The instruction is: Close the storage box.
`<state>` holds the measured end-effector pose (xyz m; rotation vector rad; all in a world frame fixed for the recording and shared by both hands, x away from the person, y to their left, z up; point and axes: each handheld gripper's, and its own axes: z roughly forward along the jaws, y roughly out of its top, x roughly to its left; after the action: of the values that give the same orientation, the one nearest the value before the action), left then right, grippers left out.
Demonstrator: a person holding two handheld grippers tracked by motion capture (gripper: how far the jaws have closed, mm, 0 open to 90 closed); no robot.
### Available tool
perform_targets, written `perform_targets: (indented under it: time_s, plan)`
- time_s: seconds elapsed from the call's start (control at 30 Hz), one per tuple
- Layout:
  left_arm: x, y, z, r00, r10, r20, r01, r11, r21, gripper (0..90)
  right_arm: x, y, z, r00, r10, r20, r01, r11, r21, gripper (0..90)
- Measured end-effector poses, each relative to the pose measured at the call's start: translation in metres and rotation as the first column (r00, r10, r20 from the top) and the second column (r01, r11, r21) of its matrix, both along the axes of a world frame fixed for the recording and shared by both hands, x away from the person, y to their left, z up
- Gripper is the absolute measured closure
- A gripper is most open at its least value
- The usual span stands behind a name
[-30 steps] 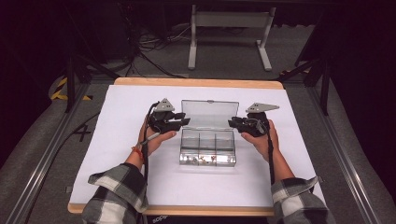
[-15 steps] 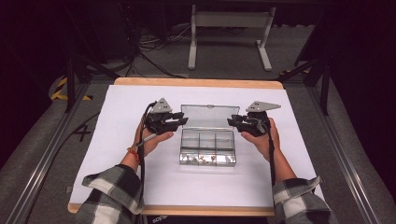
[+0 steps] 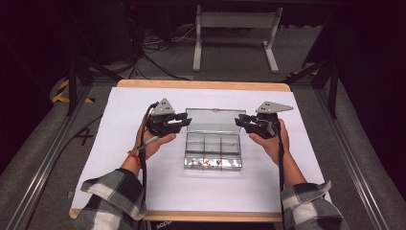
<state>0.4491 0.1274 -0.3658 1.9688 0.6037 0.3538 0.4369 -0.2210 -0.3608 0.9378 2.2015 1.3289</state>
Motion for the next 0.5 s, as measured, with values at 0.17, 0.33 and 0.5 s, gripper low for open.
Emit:
perform_targets:
  time_s: [0.17, 0.33, 0.5]
  plan:
    - [-0.0020, 0.0006, 0.0027, 0.9999, 0.000, 0.010, 0.000, 1.0000, 0.005, 71.3, -0.0013, -0.0003, 0.0013, 1.0000, -0.002, 0.006, 0.002, 1.000, 0.001, 71.0]
    - [-0.0043, 0.0013, 0.0052, 0.9997, -0.006, 0.023, 0.006, 1.0000, -0.002, 71.3, -0.0028, -0.0008, 0.0049, 0.9999, 0.005, 0.011, -0.006, 1.000, 0.008, 68.0]
    - [-0.0067, 0.0021, 0.0075, 0.9995, -0.009, 0.029, 0.009, 1.0000, -0.003, 72.0, -0.0046, -0.0006, 0.0064, 0.9999, 0.012, 0.012, -0.012, 1.000, 0.005, 67.7]
